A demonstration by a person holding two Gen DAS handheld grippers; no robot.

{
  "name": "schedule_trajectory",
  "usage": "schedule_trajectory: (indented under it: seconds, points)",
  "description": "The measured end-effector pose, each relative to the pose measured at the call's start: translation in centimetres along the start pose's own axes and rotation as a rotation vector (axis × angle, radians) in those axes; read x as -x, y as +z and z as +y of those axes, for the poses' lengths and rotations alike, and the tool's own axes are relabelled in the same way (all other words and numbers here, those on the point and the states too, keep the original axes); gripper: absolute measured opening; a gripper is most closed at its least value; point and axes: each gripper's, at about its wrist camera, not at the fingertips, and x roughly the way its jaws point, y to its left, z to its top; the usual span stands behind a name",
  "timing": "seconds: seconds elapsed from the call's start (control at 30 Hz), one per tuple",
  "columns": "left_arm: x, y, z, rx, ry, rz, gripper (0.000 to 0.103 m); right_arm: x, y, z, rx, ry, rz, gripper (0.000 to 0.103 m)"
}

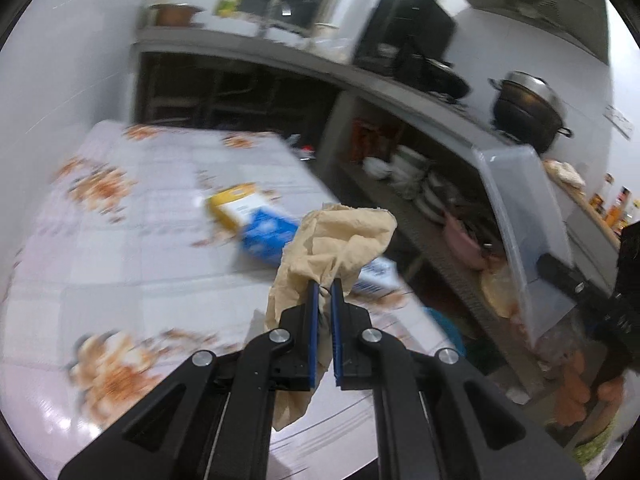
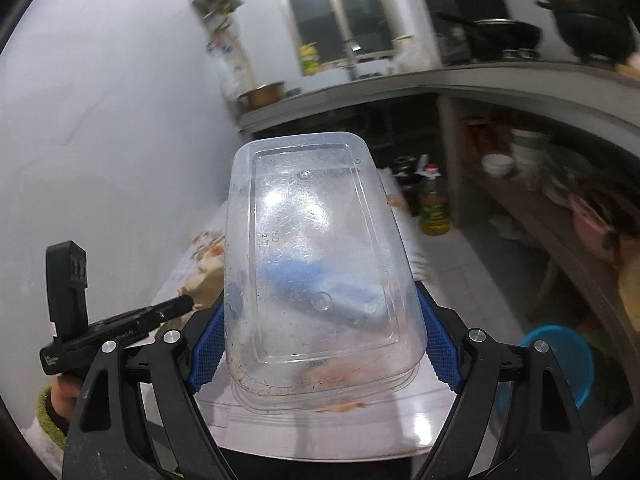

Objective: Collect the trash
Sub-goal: 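Carry the paper and clear box to the blue wastebasket and open both tools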

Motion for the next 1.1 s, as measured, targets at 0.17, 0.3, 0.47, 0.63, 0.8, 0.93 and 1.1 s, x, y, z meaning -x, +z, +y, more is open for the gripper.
schedule_trajectory:
  seconds: [0.17,0.3,0.47,0.63,0.8,0.93,1.1]
  points:
    - [-3.7,1.4,-5.6,-0.050,-0.137,0.033,0.005,2.5,-0.4,-5.4,-0.110,-0.088,-0.034,0.079]
    - [-8.1,2.2,-10.7,-0.075,-0.254,0.100,0.005,4.4,-1.3,-10.7,-0.219,-0.186,-0.056,0.079]
    - [-14.3,3.5,-16.6,-0.057,-0.389,0.222,0.005,6.7,-3.3,-17.5,-0.380,-0.293,-0.069,0.079]
    - [-22.3,3.9,-23.1,-0.053,-0.461,0.393,0.005,7.7,-6.1,-23.0,-0.528,-0.365,-0.050,0.079]
    - [-31.4,1.2,-28.0,-0.038,-0.450,0.609,0.005,7.2,-9.5,-26.8,-0.660,-0.410,-0.013,0.079]
    - [-38.0,-1.5,-30.5,-0.002,-0.418,0.749,0.005,7.2,-11.9,-28.9,-0.731,-0.447,0.014,0.079]
    - [-44.9,-5.3,-33.5,0.029,-0.369,0.871,0.006,7.4,-13.9,-31.4,-0.793,-0.483,0.044,0.079]
